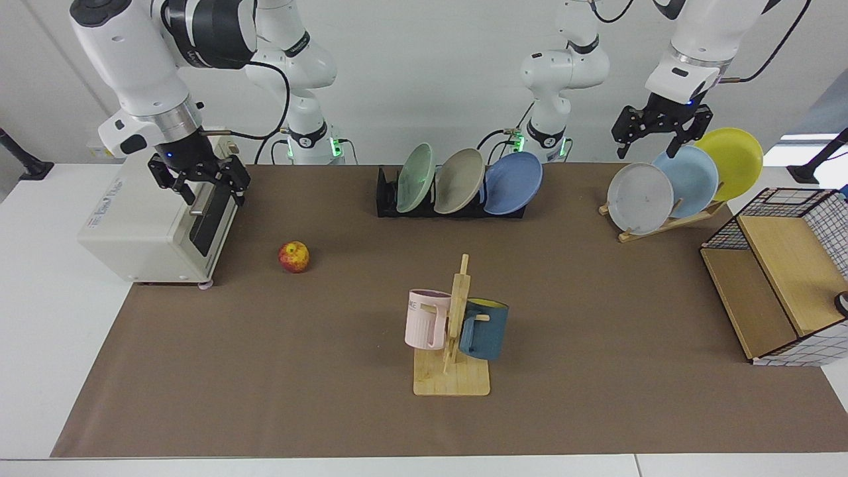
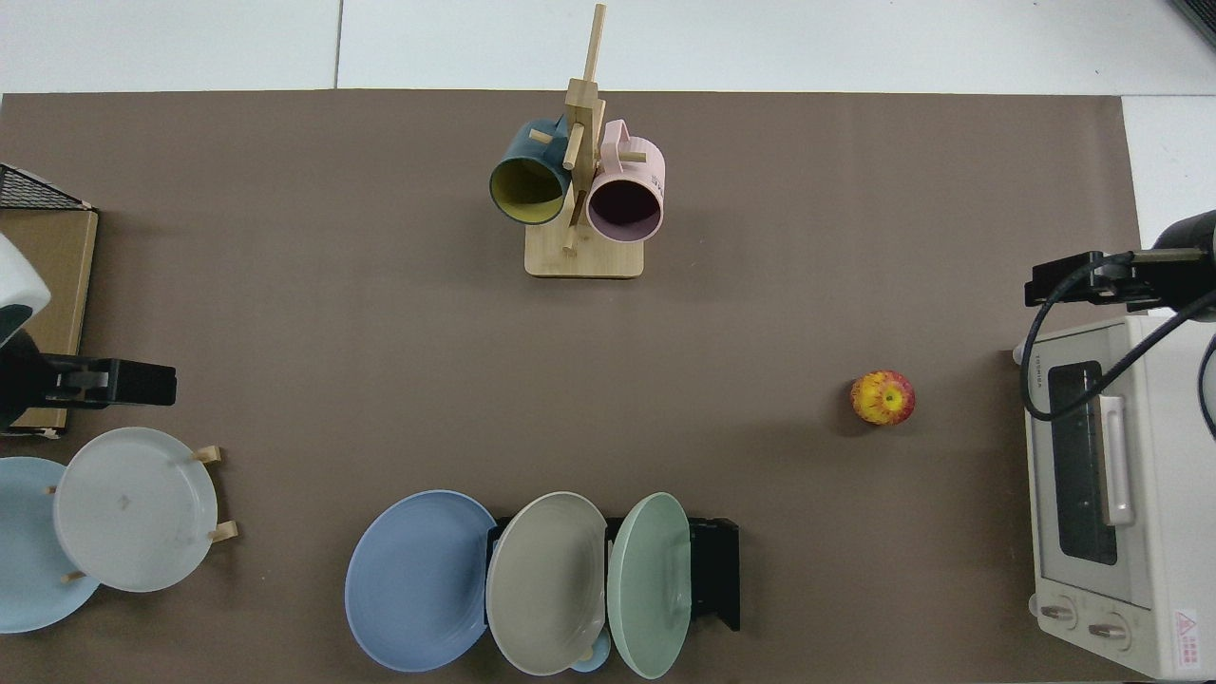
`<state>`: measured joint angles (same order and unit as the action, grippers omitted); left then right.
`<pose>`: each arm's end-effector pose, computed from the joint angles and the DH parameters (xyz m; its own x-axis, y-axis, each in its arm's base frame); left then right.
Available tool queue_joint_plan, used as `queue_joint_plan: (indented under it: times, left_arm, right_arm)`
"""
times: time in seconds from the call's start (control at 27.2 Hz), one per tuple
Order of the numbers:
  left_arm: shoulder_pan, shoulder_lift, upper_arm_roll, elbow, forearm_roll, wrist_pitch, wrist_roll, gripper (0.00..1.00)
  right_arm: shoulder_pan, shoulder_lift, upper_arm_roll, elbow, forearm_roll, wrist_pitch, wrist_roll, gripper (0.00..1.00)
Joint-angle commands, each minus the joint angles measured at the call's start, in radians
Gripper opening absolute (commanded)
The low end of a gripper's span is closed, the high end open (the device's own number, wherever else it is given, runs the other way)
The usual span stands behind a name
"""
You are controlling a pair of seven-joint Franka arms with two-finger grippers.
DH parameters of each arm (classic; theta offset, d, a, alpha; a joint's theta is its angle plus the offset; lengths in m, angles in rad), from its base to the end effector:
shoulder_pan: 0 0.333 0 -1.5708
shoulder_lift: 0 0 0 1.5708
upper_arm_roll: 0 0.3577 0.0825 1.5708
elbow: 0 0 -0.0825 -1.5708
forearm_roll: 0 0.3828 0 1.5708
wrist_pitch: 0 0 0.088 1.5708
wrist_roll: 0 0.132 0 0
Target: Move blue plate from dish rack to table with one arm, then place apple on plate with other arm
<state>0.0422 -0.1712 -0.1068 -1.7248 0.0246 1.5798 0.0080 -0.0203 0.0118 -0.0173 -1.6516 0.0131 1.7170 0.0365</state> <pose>0.4923 -0.0338 0.6585 0.9971 -0.0716 0.0249 -0.0705 -0.9966 -0.0430 0.5701 -0.0198 0.6094 0.9957 -0.0759 0.0531 -0.0752 -0.9971 -0.0148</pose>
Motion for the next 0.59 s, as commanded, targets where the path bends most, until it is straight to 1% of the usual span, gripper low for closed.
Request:
queue_joint_plan:
  times: [0.0,0.55]
  left_arm:
    - [-0.005,0.001,0.006,0.001,-0.014,0.011,-0.013,1.0]
    - [-0.005,0.001,0.004,-0.001,-0.014,0.009,-0.01,1.0]
  right_arm:
    - [-0.006,-0.012,0.01,-0.017,-0.016,0.019,0.02,1.0]
    - [-0.006,-0.012,0.01,-0.017,-0.016,0.021,0.02,1.0]
